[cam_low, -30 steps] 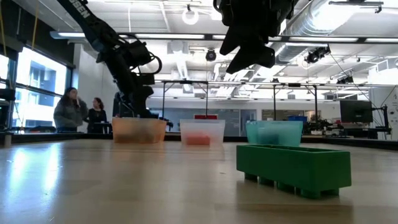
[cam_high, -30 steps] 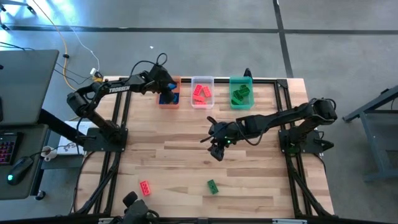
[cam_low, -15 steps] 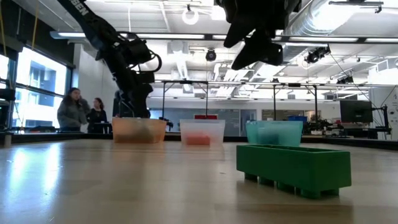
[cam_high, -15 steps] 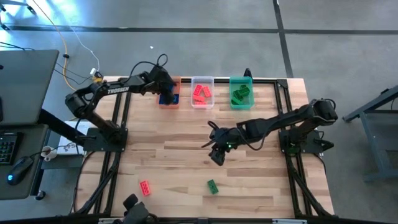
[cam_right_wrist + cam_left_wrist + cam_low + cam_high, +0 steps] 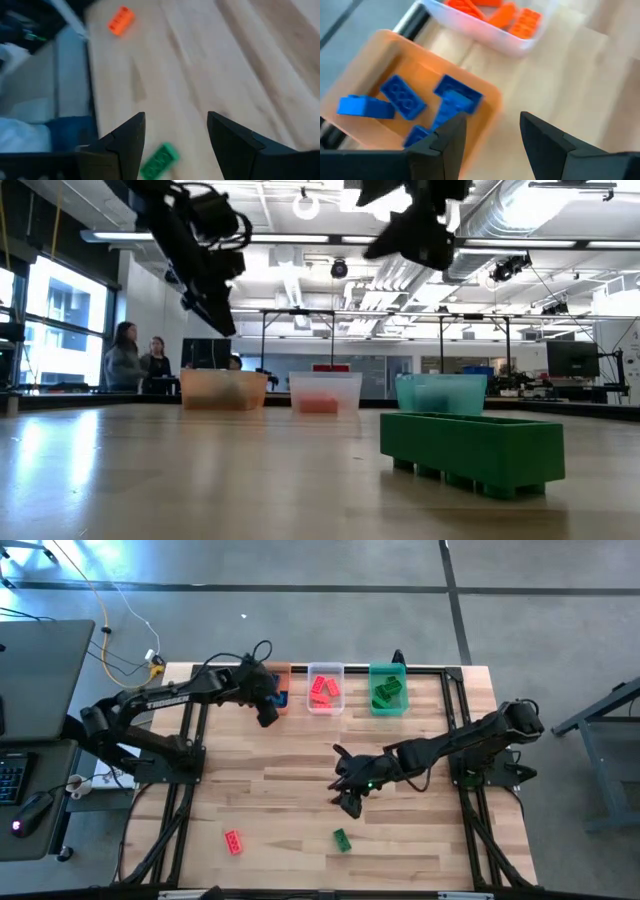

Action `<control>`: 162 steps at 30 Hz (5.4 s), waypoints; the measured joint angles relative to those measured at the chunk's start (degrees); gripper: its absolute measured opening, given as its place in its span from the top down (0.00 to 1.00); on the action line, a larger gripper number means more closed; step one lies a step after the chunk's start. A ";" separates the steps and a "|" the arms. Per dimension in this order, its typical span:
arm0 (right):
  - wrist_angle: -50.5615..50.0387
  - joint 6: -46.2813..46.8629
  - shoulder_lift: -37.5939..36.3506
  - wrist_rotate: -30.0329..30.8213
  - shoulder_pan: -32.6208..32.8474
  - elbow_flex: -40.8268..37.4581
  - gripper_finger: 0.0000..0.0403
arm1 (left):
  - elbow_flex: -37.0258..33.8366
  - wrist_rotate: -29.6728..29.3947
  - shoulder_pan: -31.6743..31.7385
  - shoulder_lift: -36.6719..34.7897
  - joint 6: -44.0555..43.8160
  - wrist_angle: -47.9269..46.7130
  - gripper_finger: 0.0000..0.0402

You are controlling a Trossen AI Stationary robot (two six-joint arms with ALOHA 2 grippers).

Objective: Sort & place blocks by color
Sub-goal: Put the green game piece into the green bin

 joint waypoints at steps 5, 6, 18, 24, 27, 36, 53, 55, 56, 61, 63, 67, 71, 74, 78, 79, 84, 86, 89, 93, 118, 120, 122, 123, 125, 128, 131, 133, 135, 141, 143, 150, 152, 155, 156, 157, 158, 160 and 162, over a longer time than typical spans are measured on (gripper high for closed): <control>4.58 -0.16 0.00 -1.44 0.46 -0.01 0.50 | 0.00 0.02 -4.76 -4.19 -3.34 -3.77 0.58; 5.01 0.00 0.00 -1.72 0.46 -0.01 0.50 | -0.02 0.02 -5.57 -4.92 -4.12 -4.65 0.58; 8.82 -1.20 0.90 -1.19 2.28 4.07 0.50 | -0.02 -0.97 -12.88 -8.88 -6.65 -12.07 0.58; -10.14 -3.29 5.96 4.56 3.78 15.53 0.50 | -0.02 -2.56 -13.43 -8.72 -6.62 -12.09 0.58; -19.51 -0.48 8.22 5.67 3.87 19.12 0.50 | -0.02 -3.47 -13.42 -8.71 -6.35 -12.10 0.58; -26.14 11.40 11.10 -2.34 3.94 19.22 0.50 | -0.02 -4.95 -13.37 -8.69 -4.64 -12.00 0.58; -23.72 21.54 11.10 -5.14 5.99 19.09 0.50 | -0.02 -7.32 -13.37 -8.67 -4.51 -11.80 0.58; -25.05 21.03 11.10 -3.84 6.23 19.09 0.50 | -0.02 -7.32 -13.37 -8.65 -4.54 -11.80 0.58; -25.35 20.02 11.10 -3.87 6.31 19.07 0.50 | -0.02 -7.32 -13.37 -8.65 -4.55 -11.80 0.58; -26.18 16.32 11.10 -4.29 6.77 19.07 0.50 | -0.02 -7.32 -13.37 -8.65 -4.68 -11.80 0.58; -27.25 16.39 11.08 -3.87 6.86 19.07 0.50 | -0.02 -7.31 -13.37 -8.65 -5.30 -11.80 0.58; -29.59 18.79 11.09 0.00 7.21 19.07 0.46 | -0.02 -7.30 -13.37 -8.65 -5.58 -11.77 0.58; -28.28 23.05 11.88 2.21 7.52 19.07 0.40 | -0.02 -7.30 -13.37 -8.65 -5.58 -11.52 0.58; -27.02 26.15 13.77 1.88 8.26 19.07 0.38 | -0.02 -7.30 -13.37 -8.65 -5.58 -11.44 0.58; -24.62 28.04 17.60 -1.42 9.05 19.05 0.37 | -0.02 -7.32 -13.37 -8.65 -5.58 -11.27 0.58; -23.88 28.06 18.51 -2.63 9.16 19.05 0.37 | -0.02 -7.30 -13.37 -8.65 -5.58 -11.25 0.58; -20.78 29.35 21.17 -5.25 9.34 19.03 0.37 | -0.02 -7.32 -13.37 -8.65 -5.58 -11.14 0.58; -20.41 29.59 21.42 -4.42 9.53 19.03 0.37 | -0.02 -7.32 -13.37 -8.65 -5.58 -11.11 0.58; -19.80 30.42 21.92 -3.03 9.75 19.03 0.37 | -0.02 -7.32 -13.35 -8.65 -5.56 -10.89 0.58; -20.16 30.47 23.44 -2.19 9.92 19.03 0.37 | -0.02 -7.33 -13.32 -8.65 -5.56 -9.49 0.58; -19.55 35.56 31.95 0.64 11.99 19.34 0.51 | -0.02 -7.32 -13.29 -8.63 -5.54 -8.63 0.58; -19.72 35.56 31.98 1.39 12.06 19.31 0.59 | -0.02 -7.33 -13.30 -8.63 -5.09 -8.63 0.58; -19.75 35.54 31.98 2.16 12.13 19.31 0.68 | -0.02 -7.32 -13.29 -8.63 -3.80 -8.63 0.58; -19.77 35.15 31.98 2.52 12.17 19.31 0.71 | -0.02 -7.33 -13.29 -8.63 -3.50 -8.63 0.58; -19.79 34.75 31.98 2.63 12.16 19.29 0.73 | -0.02 -7.32 -13.30 -8.63 -3.48 -8.63 0.58; -20.11 33.29 32.08 2.44 12.15 19.84 0.73 | -0.02 -7.32 -13.30 -8.63 -3.40 -8.63 0.58; -21.75 31.73 32.09 2.64 12.13 21.87 0.73 | -0.02 -7.32 -13.29 -8.63 -3.02 -8.63 0.58; -24.67 30.09 32.35 4.22 12.18 24.14 0.73 | -0.02 -7.32 -13.30 -8.63 -2.98 -8.63 0.58; -29.18 28.40 32.71 7.11 11.72 26.63 0.73 | -0.02 -7.32 -13.28 -8.63 -2.98 -8.63 0.58; -40.19 23.44 32.44 14.58 9.33 34.18 0.73 | -0.02 -7.28 -13.35 -8.63 -3.00 -8.71 0.58; -42.82 21.10 32.46 17.49 8.39 36.47 0.73 | -0.02 -7.25 -13.37 -8.63 -3.02 -8.74 0.58; -55.27 13.64 32.41 28.43 3.44 43.66 0.73 | -0.02 -6.71 -13.41 -8.63 -3.01 -10.58 0.58; -59.34 12.22 32.28 31.48 1.78 45.13 0.73 | -0.02 -6.71 -13.41 -8.63 -3.05 -11.32 0.58; -65.13 10.38 32.24 35.63 -0.90 46.49 0.73 | -0.02 -6.73 -13.41 -8.63 -3.13 -12.46 0.58; -66.87 9.83 32.24 36.92 -1.86 46.71 0.73 | -0.02 -6.72 -13.41 -8.63 -3.15 -12.63 0.58; -68.35 9.24 32.22 38.16 -2.87 46.75 0.73 | -0.02 -6.73 -13.41 -8.63 -3.15 -12.67 0.58; -69.75 8.71 32.22 39.27 -3.94 46.76 0.73 | -0.02 -6.73 -13.41 -8.63 -3.17 -12.67 0.58; -71.74 7.50 32.22 41.25 -6.13 46.76 0.73 | -0.02 -6.74 -13.54 -8.63 -3.45 -12.69 0.58; -71.66 4.71 32.11 42.70 -8.52 46.44 0.73 | -0.02 -6.80 -14.00 -8.63 -3.59 -12.69 0.58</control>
